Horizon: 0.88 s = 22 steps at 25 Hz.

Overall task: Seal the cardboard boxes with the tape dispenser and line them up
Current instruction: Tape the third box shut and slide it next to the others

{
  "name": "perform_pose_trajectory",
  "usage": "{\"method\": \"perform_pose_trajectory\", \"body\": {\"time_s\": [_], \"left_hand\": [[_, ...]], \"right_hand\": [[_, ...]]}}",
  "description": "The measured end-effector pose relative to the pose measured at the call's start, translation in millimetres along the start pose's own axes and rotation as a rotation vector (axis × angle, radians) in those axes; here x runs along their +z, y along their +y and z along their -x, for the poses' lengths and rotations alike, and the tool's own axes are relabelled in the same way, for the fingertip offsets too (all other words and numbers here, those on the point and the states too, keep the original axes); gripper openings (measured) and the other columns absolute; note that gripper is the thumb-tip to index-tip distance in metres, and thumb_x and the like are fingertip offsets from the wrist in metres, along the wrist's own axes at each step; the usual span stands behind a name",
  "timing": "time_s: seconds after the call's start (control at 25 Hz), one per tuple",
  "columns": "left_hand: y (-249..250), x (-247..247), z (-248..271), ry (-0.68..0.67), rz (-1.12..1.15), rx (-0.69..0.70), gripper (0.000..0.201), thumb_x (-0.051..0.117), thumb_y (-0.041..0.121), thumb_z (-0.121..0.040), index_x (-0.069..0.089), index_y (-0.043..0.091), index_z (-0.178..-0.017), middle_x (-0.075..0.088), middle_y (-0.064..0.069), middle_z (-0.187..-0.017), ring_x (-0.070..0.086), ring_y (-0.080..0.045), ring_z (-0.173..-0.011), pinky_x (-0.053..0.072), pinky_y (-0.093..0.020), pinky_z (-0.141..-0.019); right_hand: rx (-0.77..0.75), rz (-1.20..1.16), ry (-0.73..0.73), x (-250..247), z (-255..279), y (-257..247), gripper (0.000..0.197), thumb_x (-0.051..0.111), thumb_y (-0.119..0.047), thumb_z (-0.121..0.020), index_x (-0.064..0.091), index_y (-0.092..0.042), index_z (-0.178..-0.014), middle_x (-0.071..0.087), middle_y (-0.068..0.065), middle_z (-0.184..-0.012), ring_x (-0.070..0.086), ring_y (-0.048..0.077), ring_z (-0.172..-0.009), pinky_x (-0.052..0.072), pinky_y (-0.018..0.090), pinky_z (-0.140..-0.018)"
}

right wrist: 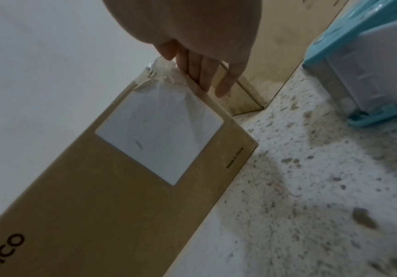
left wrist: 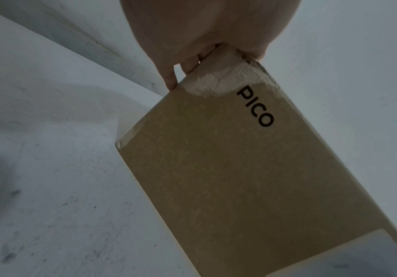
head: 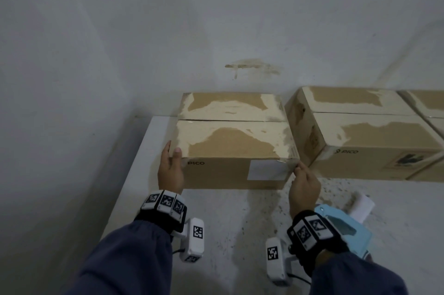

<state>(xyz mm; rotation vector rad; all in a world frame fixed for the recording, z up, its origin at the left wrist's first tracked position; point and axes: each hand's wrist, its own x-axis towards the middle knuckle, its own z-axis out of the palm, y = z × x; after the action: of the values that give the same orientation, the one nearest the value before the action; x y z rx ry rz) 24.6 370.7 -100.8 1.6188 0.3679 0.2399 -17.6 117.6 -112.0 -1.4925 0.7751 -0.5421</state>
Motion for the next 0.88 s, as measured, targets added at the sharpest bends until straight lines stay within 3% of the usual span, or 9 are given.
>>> {"method": "perform_pose_trajectory", "body": {"time_s": [0.2, 0.36, 0.48, 0.56, 0.6, 0.68, 0.76, 0.84, 0.88], "left_hand": [[1.0, 0.9, 4.0, 0.010, -0.008, -0.004, 0.048, 0.040, 0.033, -0.099, 0.037, 0.017, -0.144, 0.050, -0.008, -0.139, 0.048, -0.026, -0.126, 0.040, -0.033, -0.102], [2.9, 0.1, 14.5, 0.068, 0.039, -0.015, 0.045, 0.045, 0.028, -0.098, 0.042, 0.015, -0.141, 0.054, -0.007, -0.135, 0.052, -0.020, -0.119, 0.042, -0.029, -0.097], [1.3, -4.3, 22.4, 0.187, 0.032, -0.003, 0.037, 0.056, 0.018, -0.092, 0.055, 0.011, -0.129, 0.061, -0.007, -0.124, 0.054, -0.015, -0.104, 0.044, -0.024, -0.084], [4.1, -12.0, 18.6, 0.239, 0.011, 0.008, 0.027, 0.060, 0.009, -0.086, 0.062, 0.008, -0.114, 0.064, -0.009, -0.108, 0.058, -0.022, -0.098, 0.043, -0.019, -0.067], [6.0, -17.3, 12.9, 0.223, -0.020, -0.005, 0.024, 0.061, 0.006, -0.084, 0.062, 0.007, -0.108, 0.062, -0.009, -0.102, 0.059, -0.027, -0.099, 0.041, -0.018, -0.062], [10.0, -26.4, -7.1, 0.062, -0.035, -0.046, 0.033, 0.057, -0.002, -0.083, 0.056, 0.009, -0.114, 0.058, -0.010, -0.111, 0.054, -0.031, -0.114, 0.045, -0.024, -0.073], [20.8, -30.9, -25.2, -0.154, 0.008, -0.103, 0.063, 0.047, -0.009, -0.083, 0.038, 0.016, -0.139, 0.043, -0.007, -0.139, 0.038, -0.023, -0.133, 0.038, -0.030, -0.098], [31.3, -27.4, -36.6, -0.332, -0.045, -0.109, 0.072, 0.045, -0.005, -0.075, 0.031, 0.016, -0.142, 0.039, -0.005, -0.141, 0.037, -0.021, -0.131, 0.035, -0.019, -0.096], [31.5, -24.6, -41.5, -0.391, -0.082, -0.101, 0.071, 0.046, 0.002, -0.071, 0.034, 0.014, -0.140, 0.042, -0.006, -0.137, 0.040, -0.023, -0.126, 0.036, -0.018, -0.090]], "right_hand": [[-0.118, 0.045, -0.043, -4.6, 11.6, -8.8, 0.022, 0.053, -0.021, -0.094, 0.069, -0.015, -0.108, 0.064, 0.001, -0.103, 0.057, 0.023, -0.111, 0.040, 0.028, -0.087], [-0.154, 0.080, -0.105, -11.6, 11.7, -8.1, 0.041, 0.054, -0.029, -0.094, 0.053, -0.019, -0.133, 0.056, -0.009, -0.114, 0.048, 0.007, -0.111, 0.036, 0.024, -0.094], [-0.176, 0.108, -0.085, -14.4, 7.9, -14.7, 0.028, 0.054, -0.034, -0.093, 0.072, -0.012, -0.095, 0.066, 0.003, -0.087, 0.056, 0.013, -0.086, 0.042, 0.025, -0.075], [-0.158, 0.093, -0.076, -16.7, -2.4, -18.8, 0.039, 0.056, -0.036, -0.091, 0.050, -0.014, -0.061, 0.044, 0.004, -0.059, 0.042, 0.015, -0.062, 0.032, 0.027, -0.059], [-0.139, 0.079, -0.093, -17.7, -8.3, -20.5, 0.042, 0.059, -0.034, -0.090, 0.039, -0.014, -0.059, 0.035, 0.004, -0.057, 0.036, 0.016, -0.059, 0.029, 0.029, -0.058], [-0.110, 0.095, -0.169, -16.9, -22.5, -26.7, 0.030, 0.061, -0.021, -0.086, 0.043, -0.012, -0.065, 0.039, 0.005, -0.062, 0.039, 0.019, -0.066, 0.032, 0.030, -0.063], [-0.059, 0.140, -0.287, -12.1, -35.2, -36.8, 0.009, 0.053, -0.010, -0.089, 0.058, -0.011, -0.096, 0.055, 0.007, -0.086, 0.049, 0.023, -0.084, 0.041, 0.031, -0.067], [0.012, 0.128, -0.449, -4.7, -45.7, -40.3, 0.045, 0.040, -0.007, -0.093, 0.042, -0.013, -0.137, 0.053, 0.007, -0.126, 0.052, 0.025, -0.108, 0.046, 0.033, -0.083], [0.031, 0.112, -0.521, -1.2, -47.2, -42.8, 0.051, 0.036, -0.009, -0.093, 0.034, -0.014, -0.144, 0.049, 0.009, -0.138, 0.050, 0.025, -0.116, 0.046, 0.035, -0.091]]}}
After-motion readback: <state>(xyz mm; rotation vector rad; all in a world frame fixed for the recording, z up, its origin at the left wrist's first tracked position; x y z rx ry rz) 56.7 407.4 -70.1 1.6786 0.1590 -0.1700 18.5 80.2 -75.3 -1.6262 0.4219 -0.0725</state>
